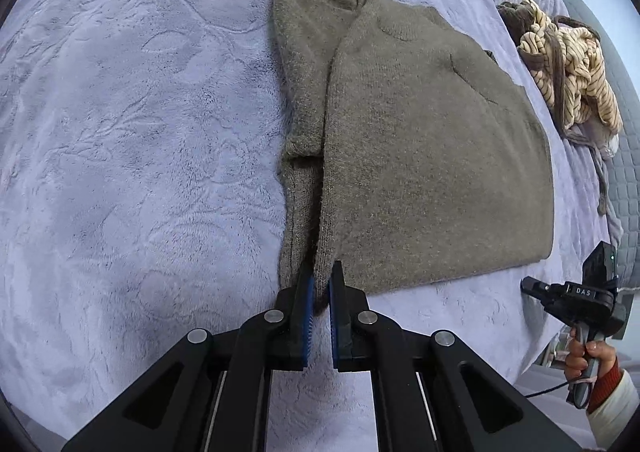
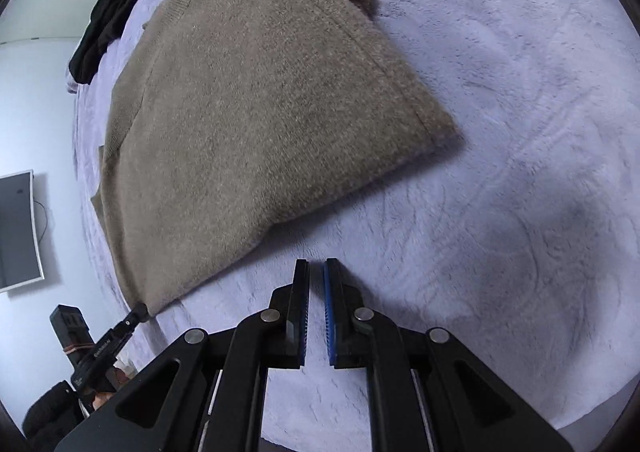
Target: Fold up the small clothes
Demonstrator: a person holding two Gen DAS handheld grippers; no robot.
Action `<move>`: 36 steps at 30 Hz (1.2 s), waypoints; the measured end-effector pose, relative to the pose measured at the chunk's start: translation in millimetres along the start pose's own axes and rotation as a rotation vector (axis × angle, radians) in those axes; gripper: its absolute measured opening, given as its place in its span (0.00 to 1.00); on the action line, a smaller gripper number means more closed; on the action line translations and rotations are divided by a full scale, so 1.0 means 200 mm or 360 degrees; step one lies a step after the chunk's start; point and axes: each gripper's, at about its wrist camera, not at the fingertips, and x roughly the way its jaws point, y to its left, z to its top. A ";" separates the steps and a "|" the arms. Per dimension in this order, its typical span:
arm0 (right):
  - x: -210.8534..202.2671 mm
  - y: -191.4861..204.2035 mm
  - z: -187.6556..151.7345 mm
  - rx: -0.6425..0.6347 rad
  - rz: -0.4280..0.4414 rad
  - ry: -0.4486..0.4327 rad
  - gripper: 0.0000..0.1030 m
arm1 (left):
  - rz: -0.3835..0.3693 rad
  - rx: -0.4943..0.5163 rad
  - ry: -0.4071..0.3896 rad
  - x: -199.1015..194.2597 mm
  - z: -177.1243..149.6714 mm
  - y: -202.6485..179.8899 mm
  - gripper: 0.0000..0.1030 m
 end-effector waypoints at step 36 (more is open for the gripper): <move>0.81 1.83 0.27 -0.1106 -0.0438 0.0071 0.09 | 0.0142 -0.0362 -0.0227 -0.05 -0.19 0.25 0.95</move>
